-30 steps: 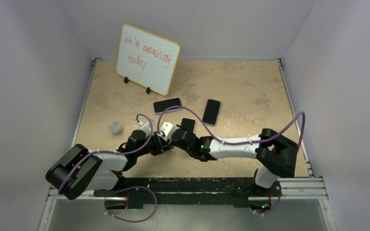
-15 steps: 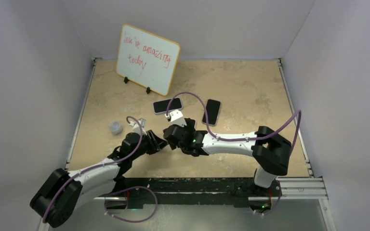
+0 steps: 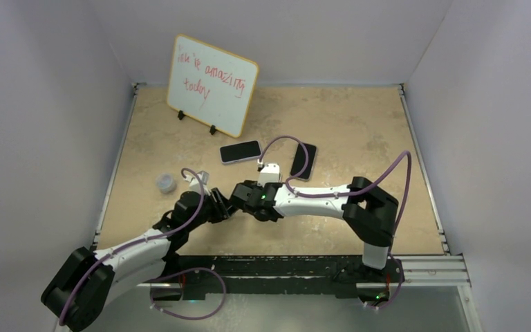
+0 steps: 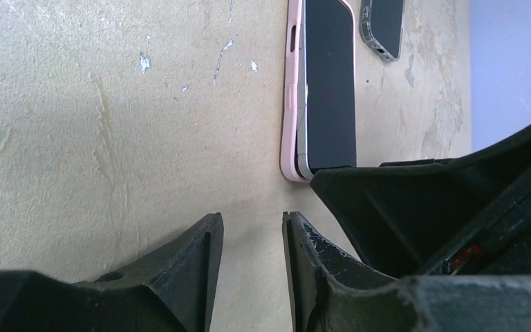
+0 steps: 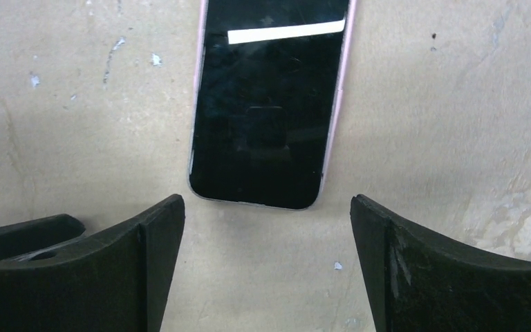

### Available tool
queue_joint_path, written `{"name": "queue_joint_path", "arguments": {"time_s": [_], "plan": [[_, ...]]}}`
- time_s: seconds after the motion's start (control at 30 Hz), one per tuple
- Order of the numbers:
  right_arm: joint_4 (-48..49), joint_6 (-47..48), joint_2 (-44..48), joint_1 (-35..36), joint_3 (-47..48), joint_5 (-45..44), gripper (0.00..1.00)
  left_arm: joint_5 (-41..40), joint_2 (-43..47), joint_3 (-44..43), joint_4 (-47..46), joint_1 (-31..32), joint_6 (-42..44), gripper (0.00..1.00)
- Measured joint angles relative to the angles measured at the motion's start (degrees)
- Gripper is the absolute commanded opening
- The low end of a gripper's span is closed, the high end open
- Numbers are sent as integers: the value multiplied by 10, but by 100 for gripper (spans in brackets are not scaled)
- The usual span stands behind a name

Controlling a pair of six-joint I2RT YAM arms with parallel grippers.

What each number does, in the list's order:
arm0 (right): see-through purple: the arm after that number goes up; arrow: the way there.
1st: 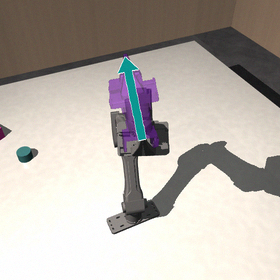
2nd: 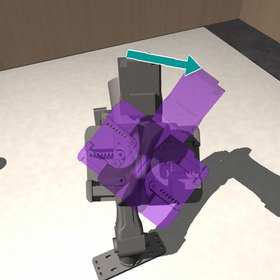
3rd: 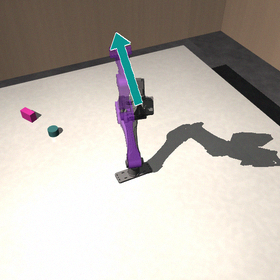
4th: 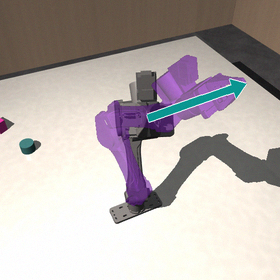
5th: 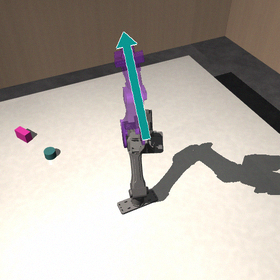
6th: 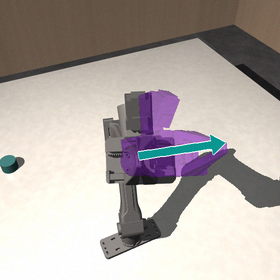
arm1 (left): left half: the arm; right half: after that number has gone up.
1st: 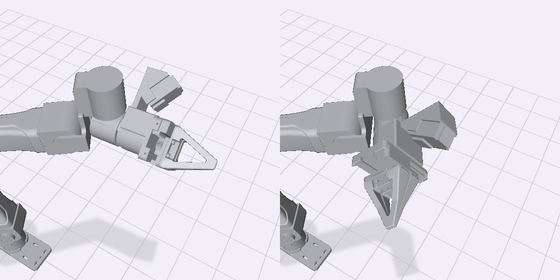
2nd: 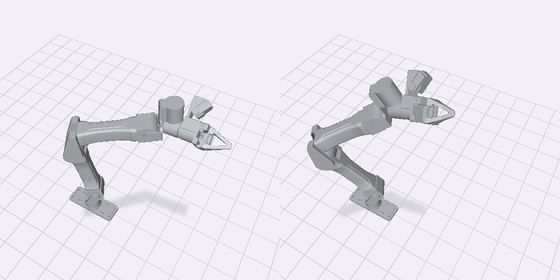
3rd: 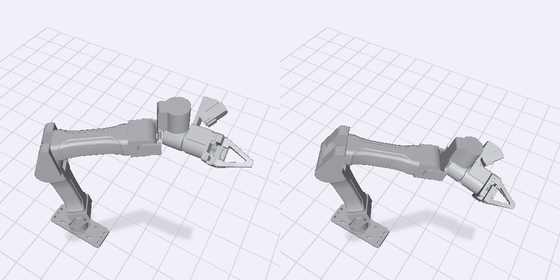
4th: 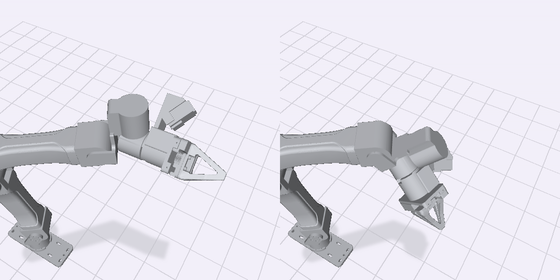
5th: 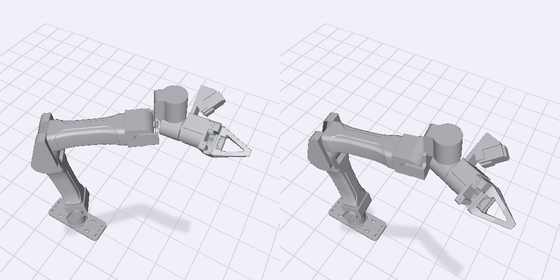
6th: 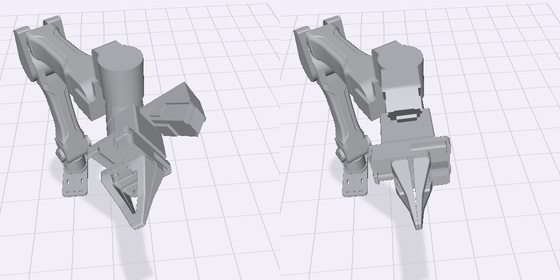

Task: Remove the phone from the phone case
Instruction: Place the phone at the center of the board.

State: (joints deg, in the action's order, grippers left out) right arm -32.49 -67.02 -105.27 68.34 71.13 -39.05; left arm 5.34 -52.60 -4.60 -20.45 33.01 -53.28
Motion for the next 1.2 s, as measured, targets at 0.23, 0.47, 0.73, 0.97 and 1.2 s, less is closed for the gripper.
{"name": "queue_joint_path", "arguments": {"time_s": [0.23,0.47,0.73,0.97,1.2], "plan": [[-35,-54,-6,-4,1,2,94,5,0,0,0,0,6,41],[-12,-51,-6,-15,1,18,93,13,-2,0,0,0,6,41],[13,-44,-6,-32,0,37,88,19,-2,0,0,0,6,41],[24,-37,-6,-35,0,46,84,19,-5,0,-1,0,6,41],[24,-35,-22,-36,0,56,79,24,-9,-1,-8,0,6,41]]}}
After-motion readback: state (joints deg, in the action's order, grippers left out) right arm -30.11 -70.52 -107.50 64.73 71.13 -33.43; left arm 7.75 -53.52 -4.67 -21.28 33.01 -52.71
